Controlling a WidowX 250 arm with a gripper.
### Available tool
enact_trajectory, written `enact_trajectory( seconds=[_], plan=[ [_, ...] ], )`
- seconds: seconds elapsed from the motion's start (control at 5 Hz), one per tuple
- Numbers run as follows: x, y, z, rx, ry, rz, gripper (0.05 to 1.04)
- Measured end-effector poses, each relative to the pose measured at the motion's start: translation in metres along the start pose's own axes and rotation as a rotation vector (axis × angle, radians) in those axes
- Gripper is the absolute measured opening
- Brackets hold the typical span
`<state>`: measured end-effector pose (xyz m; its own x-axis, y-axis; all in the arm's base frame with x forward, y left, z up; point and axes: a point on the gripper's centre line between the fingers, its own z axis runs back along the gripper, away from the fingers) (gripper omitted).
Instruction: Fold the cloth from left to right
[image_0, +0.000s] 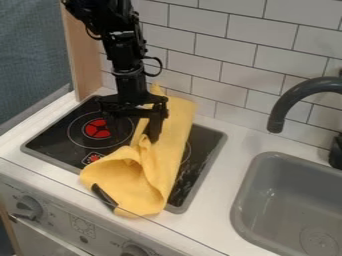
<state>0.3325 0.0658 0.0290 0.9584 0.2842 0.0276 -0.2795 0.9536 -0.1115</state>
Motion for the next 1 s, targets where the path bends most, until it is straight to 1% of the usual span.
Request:
enact_trajectory(
  seconds=[0.2,0.4,0.6,0.8,1.0],
  plan=[
    [0.001,-0.001,0.006,0.000,-0.011,0.008,0.999],
    [0.002,-0.003,0.026,-0.004,-0.055,-0.003,0.999],
    [-0.004,-0.003,0.059,0.029,-0.119,0.004,0.999],
    [-0.010,-0.001,0.083,0.086,-0.192,0.017,0.999],
    [-0.009,-0.001,0.085,0.087,-0.201,0.021,0.999]
  ],
)
